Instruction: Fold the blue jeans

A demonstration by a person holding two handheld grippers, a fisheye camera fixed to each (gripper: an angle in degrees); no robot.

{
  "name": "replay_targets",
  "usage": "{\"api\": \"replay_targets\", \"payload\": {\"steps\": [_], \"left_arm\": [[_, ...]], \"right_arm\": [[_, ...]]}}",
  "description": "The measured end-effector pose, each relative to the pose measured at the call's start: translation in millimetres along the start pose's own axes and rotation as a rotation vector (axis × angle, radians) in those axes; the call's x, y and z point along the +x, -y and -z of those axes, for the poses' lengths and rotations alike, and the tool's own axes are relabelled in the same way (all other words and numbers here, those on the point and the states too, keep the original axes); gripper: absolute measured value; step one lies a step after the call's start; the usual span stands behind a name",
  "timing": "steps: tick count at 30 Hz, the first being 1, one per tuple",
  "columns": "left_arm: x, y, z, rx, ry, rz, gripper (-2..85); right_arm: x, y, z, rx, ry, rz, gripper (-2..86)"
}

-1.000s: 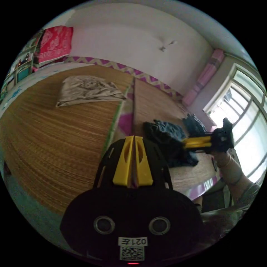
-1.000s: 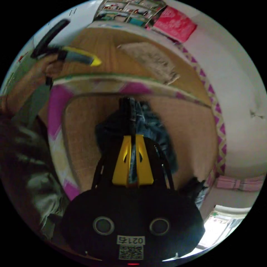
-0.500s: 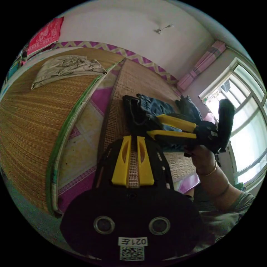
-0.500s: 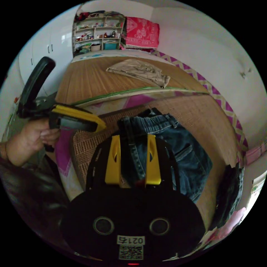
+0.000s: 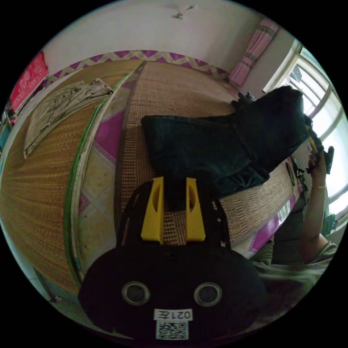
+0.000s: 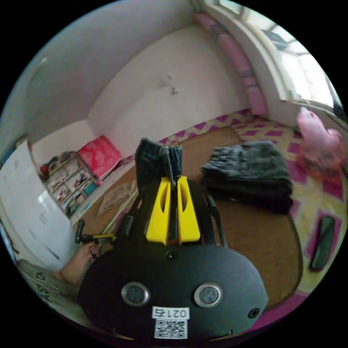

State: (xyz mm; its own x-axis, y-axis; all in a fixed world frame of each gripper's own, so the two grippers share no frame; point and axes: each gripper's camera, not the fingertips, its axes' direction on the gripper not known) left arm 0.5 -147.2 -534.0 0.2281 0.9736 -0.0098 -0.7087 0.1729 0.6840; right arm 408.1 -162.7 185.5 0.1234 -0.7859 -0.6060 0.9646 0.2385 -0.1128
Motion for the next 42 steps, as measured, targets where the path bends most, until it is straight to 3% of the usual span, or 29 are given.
{"api": "replay_targets", "payload": {"steps": [2,6,9,11,15,21,25,35,39,42], "left_arm": [[2,4,-5,-0.008,-0.008,-0.010,7.8],[16,17,-19,-0.032,0.061,-0.085,5.8],[31,22,-25,-0.056,0.123,-0.183,5.0],[35,25,-19,-0.055,0.134,-0.205,2.6],[72,14,33,0.228,0.048,-0.245,3.1],[195,32,-21,0.128,-0.022,-0.612,9.0],[227,48,-64,0.016,-0.020,-0.673,10.3],[215,79,-56,-0.011,-0.016,-0.632,3.1],[162,102,0,0.137,-0.198,-0.445,1.0],[92,110,79,0.314,-0.216,-0.310,0.1]], "right_arm": [[73,4,21,-0.020,-0.063,-0.136,1.4],[217,-36,7,-0.279,-0.152,-0.443,1.7],[248,-47,33,-0.199,-0.017,-0.548,2.9],[246,-33,43,-0.225,-0.027,-0.516,5.3],[226,-1,102,-0.147,-0.047,-0.433,11.8],[100,44,90,-0.169,-0.151,0.031,13.4],[71,45,30,-0.344,-0.114,0.081,13.7],[66,37,17,-0.375,-0.158,0.039,9.2],[75,42,28,-0.354,-0.085,-0.040,7.7],[76,43,33,-0.345,-0.051,-0.078,7.2]]}}
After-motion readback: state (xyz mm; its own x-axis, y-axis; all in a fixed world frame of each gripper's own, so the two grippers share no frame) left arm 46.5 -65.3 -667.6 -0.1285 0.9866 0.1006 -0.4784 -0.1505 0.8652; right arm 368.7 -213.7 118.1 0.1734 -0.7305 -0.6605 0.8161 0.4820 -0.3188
